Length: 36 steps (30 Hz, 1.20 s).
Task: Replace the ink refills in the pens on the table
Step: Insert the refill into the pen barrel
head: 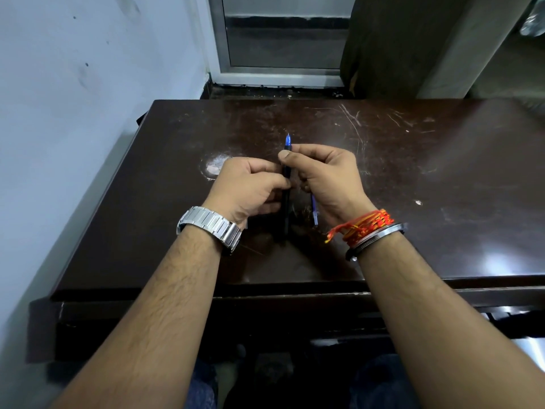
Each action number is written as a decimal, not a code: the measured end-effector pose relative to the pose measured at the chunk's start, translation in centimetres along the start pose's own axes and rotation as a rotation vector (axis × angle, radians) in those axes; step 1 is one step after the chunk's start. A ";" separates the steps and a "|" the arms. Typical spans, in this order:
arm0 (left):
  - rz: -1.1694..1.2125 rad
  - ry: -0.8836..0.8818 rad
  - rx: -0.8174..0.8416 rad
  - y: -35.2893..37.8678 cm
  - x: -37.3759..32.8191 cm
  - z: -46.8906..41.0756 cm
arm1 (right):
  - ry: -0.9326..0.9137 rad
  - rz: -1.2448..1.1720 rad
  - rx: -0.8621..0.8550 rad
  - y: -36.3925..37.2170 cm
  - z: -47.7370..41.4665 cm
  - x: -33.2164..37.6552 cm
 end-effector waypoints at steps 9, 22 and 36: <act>0.067 0.004 -0.025 -0.1 0.0 0.0 | -0.003 -0.039 0.029 0.2 0.2 0.1; 0.067 0.076 -0.068 -0.5 0.0 -0.1 | -0.025 0.014 0.014 0.2 -0.1 -0.1; 0.089 0.036 -0.043 -0.5 0.1 -0.2 | -0.038 -0.012 0.032 0.1 0.1 0.1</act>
Point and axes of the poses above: each hand's wrist, its own z-axis away from the middle knuckle, its own y-axis out of the palm, x = y × z, the point moved 4 cm from there along -z, towards the middle knuckle, and after that the axes turned 3 degrees about z, right-handed, at the moved point
